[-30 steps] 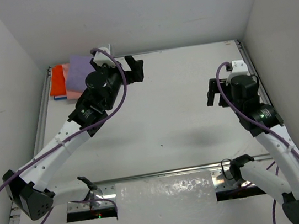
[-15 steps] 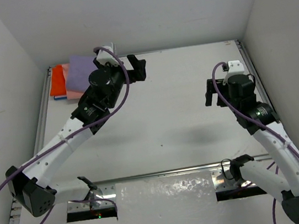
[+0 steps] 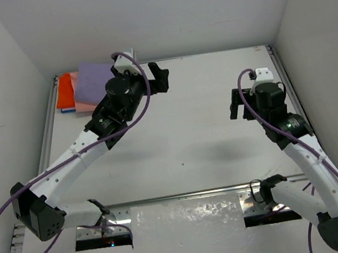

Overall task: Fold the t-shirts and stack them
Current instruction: Put the neatly folded tshirt into the corner of the board with the left arm

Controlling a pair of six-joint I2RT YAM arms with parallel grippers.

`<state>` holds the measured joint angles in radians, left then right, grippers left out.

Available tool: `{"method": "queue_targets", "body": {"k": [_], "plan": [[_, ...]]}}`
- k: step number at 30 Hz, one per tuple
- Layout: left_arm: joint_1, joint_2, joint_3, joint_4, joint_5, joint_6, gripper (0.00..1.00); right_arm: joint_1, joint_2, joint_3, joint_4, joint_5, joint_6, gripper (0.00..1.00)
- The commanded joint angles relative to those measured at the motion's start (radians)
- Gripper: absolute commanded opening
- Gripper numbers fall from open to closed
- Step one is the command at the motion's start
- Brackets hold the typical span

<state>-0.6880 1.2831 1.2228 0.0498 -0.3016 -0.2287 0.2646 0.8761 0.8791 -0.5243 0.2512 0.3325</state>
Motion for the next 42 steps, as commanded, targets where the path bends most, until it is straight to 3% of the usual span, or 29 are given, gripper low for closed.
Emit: {"method": "queue_targets", "body": {"k": [1, 42], "plan": [[0.010, -0.005, 0.037, 0.053, 0.012, -0.012, 1.00, 0.005, 0.004, 0.035, 0.033, -0.004, -0.003, 0.99], [0.030, -0.062, 0.043, 0.024, 0.021, 0.014, 1.00, 0.004, -0.019, 0.035, 0.056, -0.003, 0.040, 0.99]]}}
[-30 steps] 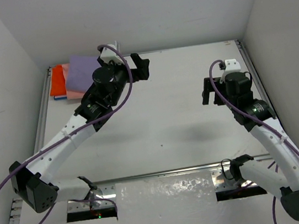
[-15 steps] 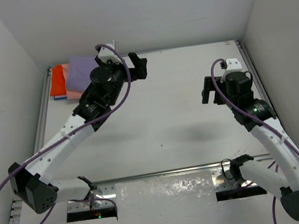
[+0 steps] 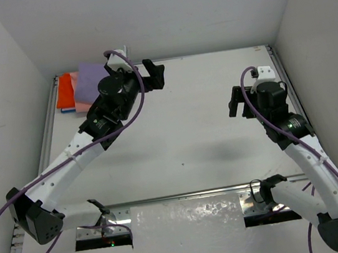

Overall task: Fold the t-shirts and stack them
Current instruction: Put the neatly folded tshirt into the corner of the board with the left arm

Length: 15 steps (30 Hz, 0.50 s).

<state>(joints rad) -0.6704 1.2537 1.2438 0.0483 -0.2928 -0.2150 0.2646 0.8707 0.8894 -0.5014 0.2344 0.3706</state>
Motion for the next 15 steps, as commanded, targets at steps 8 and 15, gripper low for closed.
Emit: {"method": "queue_targets", "body": {"k": [8, 15], "plan": [[0.014, -0.033, 0.019, 0.028, 0.018, 0.008, 1.00, 0.004, -0.016, 0.019, 0.034, 0.013, -0.006, 0.99], [0.023, -0.005, -0.082, 0.056, 0.017, 0.043, 1.00, 0.004, -0.018, -0.038, 0.047, 0.062, -0.030, 0.99]]}}
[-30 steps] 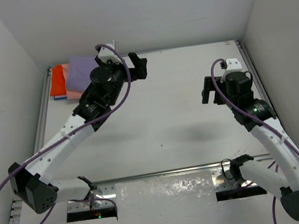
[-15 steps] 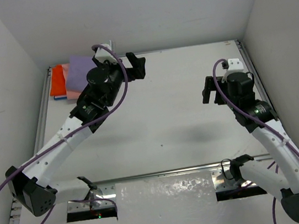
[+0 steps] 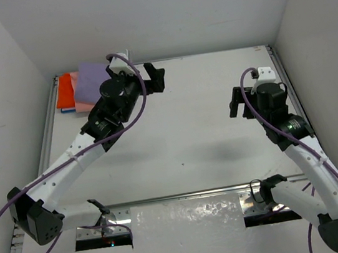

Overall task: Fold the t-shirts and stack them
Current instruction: Put the neatly folded tshirt into the corner of the board with the left arm

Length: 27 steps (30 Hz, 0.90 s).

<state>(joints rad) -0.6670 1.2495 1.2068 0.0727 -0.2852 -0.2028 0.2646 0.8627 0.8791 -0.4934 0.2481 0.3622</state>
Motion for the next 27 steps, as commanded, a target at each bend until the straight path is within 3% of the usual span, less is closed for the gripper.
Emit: {"method": "queue_targets", "body": {"k": [1, 7, 10, 13, 18, 23, 27], "plan": [[0.026, 0.008, -0.081, 0.033, 0.008, 0.039, 1.00, 0.004, -0.008, -0.057, 0.042, 0.092, -0.025, 0.99], [0.124, 0.090, -0.289, 0.120, -0.012, -0.010, 1.00, 0.004, 0.048, -0.210, 0.151, 0.296, -0.069, 0.99], [0.170, 0.084, -0.444, 0.295, -0.002, 0.034, 1.00, 0.002, 0.058, -0.343, 0.353, 0.304, -0.140, 0.99], [0.256, 0.106, -0.549, 0.364, 0.021, 0.048, 1.00, -0.002, 0.102, -0.430, 0.496, 0.301, -0.192, 0.99], [0.397, 0.036, -0.763, 0.563, 0.084, 0.098, 1.00, -0.019, 0.162, -0.512, 0.647, 0.266, -0.269, 0.99], [0.487, -0.011, -0.805, 0.572, 0.201, 0.117, 1.00, -0.096, 0.171, -0.612, 0.751, 0.146, -0.259, 0.99], [0.492, -0.028, -0.793, 0.512, 0.189, 0.183, 1.00, -0.114, 0.168, -0.673, 0.829, 0.148, -0.256, 0.99]]}}
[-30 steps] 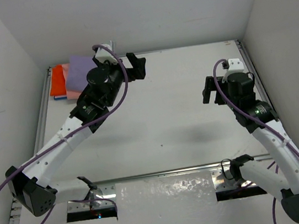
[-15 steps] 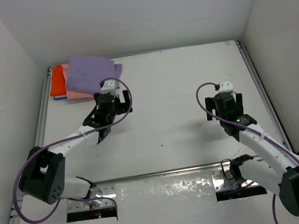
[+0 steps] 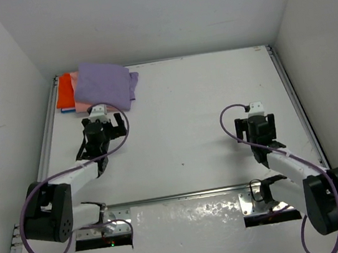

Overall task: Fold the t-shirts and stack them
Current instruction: Put the neatly folded tshirt into the corner of the board with the left arm

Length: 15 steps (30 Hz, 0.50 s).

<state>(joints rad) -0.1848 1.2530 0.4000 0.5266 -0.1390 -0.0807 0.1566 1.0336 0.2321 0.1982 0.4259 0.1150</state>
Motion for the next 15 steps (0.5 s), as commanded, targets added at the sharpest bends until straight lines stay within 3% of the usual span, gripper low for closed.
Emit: {"method": "queue_targets", "body": {"k": [1, 8, 15], "plan": [[0.013, -0.035, 0.014, 0.055, 0.044, 0.071, 1.00, -0.008, 0.002, -0.034, 0.151, -0.029, -0.011, 0.99], [0.033, -0.041, -0.046, 0.166, 0.009, 0.131, 1.00, -0.061, 0.023, -0.089, 0.237, -0.047, -0.028, 0.99], [0.059, 0.011, -0.151, 0.355, -0.053, 0.104, 1.00, -0.075, 0.080, -0.169, 0.460, -0.036, -0.071, 0.99]]}}
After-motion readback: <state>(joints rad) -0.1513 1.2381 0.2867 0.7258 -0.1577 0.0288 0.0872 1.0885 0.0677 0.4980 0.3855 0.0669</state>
